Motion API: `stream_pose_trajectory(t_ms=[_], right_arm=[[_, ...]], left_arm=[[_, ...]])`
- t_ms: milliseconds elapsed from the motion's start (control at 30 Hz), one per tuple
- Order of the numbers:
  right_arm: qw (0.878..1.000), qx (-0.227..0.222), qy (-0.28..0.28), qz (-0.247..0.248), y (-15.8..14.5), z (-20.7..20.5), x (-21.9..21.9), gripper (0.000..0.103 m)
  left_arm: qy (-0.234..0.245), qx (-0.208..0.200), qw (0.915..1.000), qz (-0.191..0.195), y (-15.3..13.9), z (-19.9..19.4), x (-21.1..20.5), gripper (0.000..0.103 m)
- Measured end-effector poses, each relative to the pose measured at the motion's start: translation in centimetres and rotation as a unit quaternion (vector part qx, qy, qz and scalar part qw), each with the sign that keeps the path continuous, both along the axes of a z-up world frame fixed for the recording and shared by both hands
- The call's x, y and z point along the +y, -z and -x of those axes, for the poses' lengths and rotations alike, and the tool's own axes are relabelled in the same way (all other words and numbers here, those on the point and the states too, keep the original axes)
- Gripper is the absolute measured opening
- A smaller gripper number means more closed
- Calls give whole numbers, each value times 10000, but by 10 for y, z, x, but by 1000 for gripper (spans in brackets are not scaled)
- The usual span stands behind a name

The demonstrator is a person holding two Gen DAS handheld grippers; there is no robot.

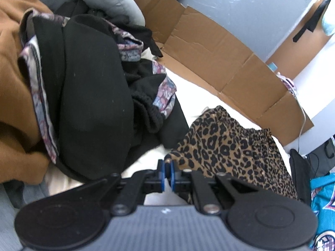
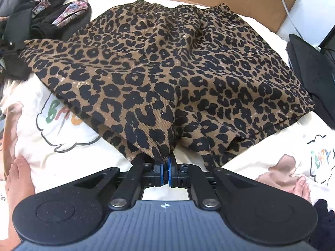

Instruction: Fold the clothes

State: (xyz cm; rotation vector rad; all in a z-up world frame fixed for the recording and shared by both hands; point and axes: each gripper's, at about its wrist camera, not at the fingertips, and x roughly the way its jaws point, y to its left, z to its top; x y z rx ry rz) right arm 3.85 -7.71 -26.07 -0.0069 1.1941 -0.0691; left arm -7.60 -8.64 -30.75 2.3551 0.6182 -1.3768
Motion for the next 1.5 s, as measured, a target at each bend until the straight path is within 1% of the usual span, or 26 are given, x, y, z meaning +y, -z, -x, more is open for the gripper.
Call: stream_pose_trajectory(t_ms=[100, 133, 233, 333, 367, 400, 433, 467, 567, 633, 700, 833, 933, 1067, 1133, 1167, 1267, 1300, 1333, 1367, 1400, 1500], right_arm=[[9999, 74, -52, -134, 6, 0, 2, 2], [9997, 124, -89, -203, 9, 0, 3, 2], [9990, 254, -68, -355, 14, 1, 3, 5], [9980, 281, 58, -563, 10, 3, -6, 5], [9976, 281, 82, -627, 8, 4, -10, 8], [9968, 309, 85, -726, 6, 5, -14, 27], [9957, 342, 89, -851, 5, 7, -18, 34], [9948, 352, 91, -950, 3, 9, -21, 45], [9939, 280, 46, -1068, -7, 21, -25, 45], [9941, 155, 60, -1068, -13, 27, -29, 45], [9942, -44, 207, -1059, -20, 30, -38, 45], [9918, -420, 706, -982, -28, 25, -64, 45], [9870, -588, 1036, -1076, -19, 11, -90, 45], [9735, -545, 1691, -1440, 7, -8, -120, 45], [9663, -536, 1941, -1601, 18, -11, -130, 45], [9646, -534, 2003, -1628, 23, -12, -131, 45], [9570, -481, 2223, -1802, 36, -12, -134, 44], [9541, -499, 2260, -1903, 40, -12, -135, 36], [9520, -528, 2268, -1984, 42, -11, -135, 24], [9513, -553, 2261, -2020, 42, -10, -134, 1], [9515, -573, 2246, -2021, 41, -9, -134, 0], [9534, -650, 2216, -1942, 34, -3, -132, 0]], left_arm=[[121, -33, 9998, 132, 5, 0, 1, 6], [180, -100, 9996, 189, 7, -2, 1, 6], [381, -511, 9975, 301, 17, -17, 1, 9], [394, -658, 9961, 440, 13, -26, -1, 11], [378, -663, 9960, 473, 10, -27, -2, 11], [369, -642, 9961, 490, 8, -28, -2, 11], [386, -633, 9959, 510, 6, -29, -2, 11], [408, -635, 9958, 524, 4, -29, -2, 11], [409, -549, 9967, 427, 2, -29, 2, 11], [481, -459, 9972, 336, 0, -29, 8, 11], [495, -436, 9974, 280, 0, -29, 13, 11], [530, -379, 9977, 200, -2, -30, 20, 11], [531, -368, 9978, 158, -4, -32, 23, 11], [635, -401, 9971, 111, -5, -37, 26, 11], [658, -413, 9969, 90, -5, -40, 27, 11], [668, -425, 9968, 80, -5, -42, 27, 11], [717, -462, 9963, 81, -5, -44, 28, 12], [737, -460, 9962, 82, -5, -45, 28, 12], [768, -446, 9960, 80, -6, -46, 27, 12], [762, -452, 9960, 87, -6, -46, 27, 12], [756, -458, 9960, 95, -6, -47, 27, 12], [768, -466, 9959, 93, -6, -48, 27, 12]])
